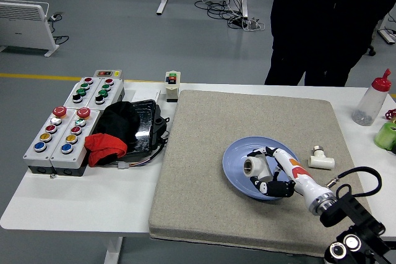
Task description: Pick pipe place plate twice
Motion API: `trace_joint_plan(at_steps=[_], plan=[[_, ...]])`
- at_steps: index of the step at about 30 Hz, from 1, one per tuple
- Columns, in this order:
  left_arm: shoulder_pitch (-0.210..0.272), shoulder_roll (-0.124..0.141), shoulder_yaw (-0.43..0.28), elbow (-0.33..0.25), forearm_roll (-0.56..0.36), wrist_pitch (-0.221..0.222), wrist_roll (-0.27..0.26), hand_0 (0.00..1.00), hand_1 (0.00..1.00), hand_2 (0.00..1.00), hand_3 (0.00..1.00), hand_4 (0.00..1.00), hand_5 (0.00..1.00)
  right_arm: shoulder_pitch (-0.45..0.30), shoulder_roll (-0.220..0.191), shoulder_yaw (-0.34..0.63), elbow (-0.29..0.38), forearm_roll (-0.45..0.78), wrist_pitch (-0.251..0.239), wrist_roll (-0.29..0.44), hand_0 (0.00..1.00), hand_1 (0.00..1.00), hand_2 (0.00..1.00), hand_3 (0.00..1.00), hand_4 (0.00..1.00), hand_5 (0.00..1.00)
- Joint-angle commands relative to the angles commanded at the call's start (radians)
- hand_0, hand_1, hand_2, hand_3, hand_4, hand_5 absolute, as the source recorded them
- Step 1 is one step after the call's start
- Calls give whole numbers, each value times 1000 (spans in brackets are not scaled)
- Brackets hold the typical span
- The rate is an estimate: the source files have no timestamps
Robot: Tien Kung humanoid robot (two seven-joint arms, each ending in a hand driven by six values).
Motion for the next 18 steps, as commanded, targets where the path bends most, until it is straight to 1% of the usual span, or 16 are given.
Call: trace_joint_plan(at_steps=[1, 2, 4, 5, 6, 7, 8, 11, 12, 17, 18], plan=[[0, 0, 1, 0, -2, 0, -1, 691, 659, 676, 613, 251, 998, 16, 6, -8, -14, -3, 0, -4, 422, 545, 593, 626, 483, 169], [0, 0, 4, -1, -7, -1, -3, 691, 659, 676, 613, 251, 998, 45, 19, -23, -34, -25, 24, -35, 422, 545, 593, 626, 483, 169], [-1, 1, 9, -1, -14, -1, -6, 691, 659, 676, 613, 251, 998, 69, 29, -39, -50, -51, 39, -57, 422, 545, 593, 626, 483, 169], [-1, 1, 11, -1, -18, -1, -7, 691, 658, 677, 613, 252, 998, 83, 34, -46, -60, -73, 49, -70, 772, 767, 923, 788, 590, 245], [-2, 1, 12, -1, -19, -1, -8, 691, 658, 677, 613, 252, 998, 91, 34, -50, -66, -86, 56, -78, 772, 767, 923, 788, 590, 245], [-3, 1, 16, -1, -24, -2, -10, 691, 658, 677, 613, 252, 998, 107, 34, -54, -76, -113, 86, -110, 772, 767, 923, 788, 590, 245], [-3, 1, 17, -1, -25, -2, -10, 691, 658, 677, 613, 252, 998, 111, 34, -55, -78, -120, 97, -122, 772, 767, 923, 788, 590, 245], [-4, 2, 23, -2, -35, -1, -14, 691, 658, 677, 613, 252, 998, 130, 34, -65, -94, -141, 106, -140, 772, 767, 923, 788, 590, 245], [-4, 2, 28, -2, -42, -1, -17, 691, 655, 677, 613, 252, 998, 134, 34, -65, -97, -145, 106, -148, 998, 940, 998, 998, 749, 303], [-4, 2, 35, -3, -52, 0, -20, 691, 655, 677, 613, 252, 998, 134, 34, -53, -96, -140, 109, -148, 998, 940, 998, 998, 749, 303], [-4, 2, 34, -3, -51, 0, -19, 692, 655, 678, 613, 252, 998, 132, 34, -46, -91, -137, 114, -146, 998, 952, 998, 998, 762, 292]])
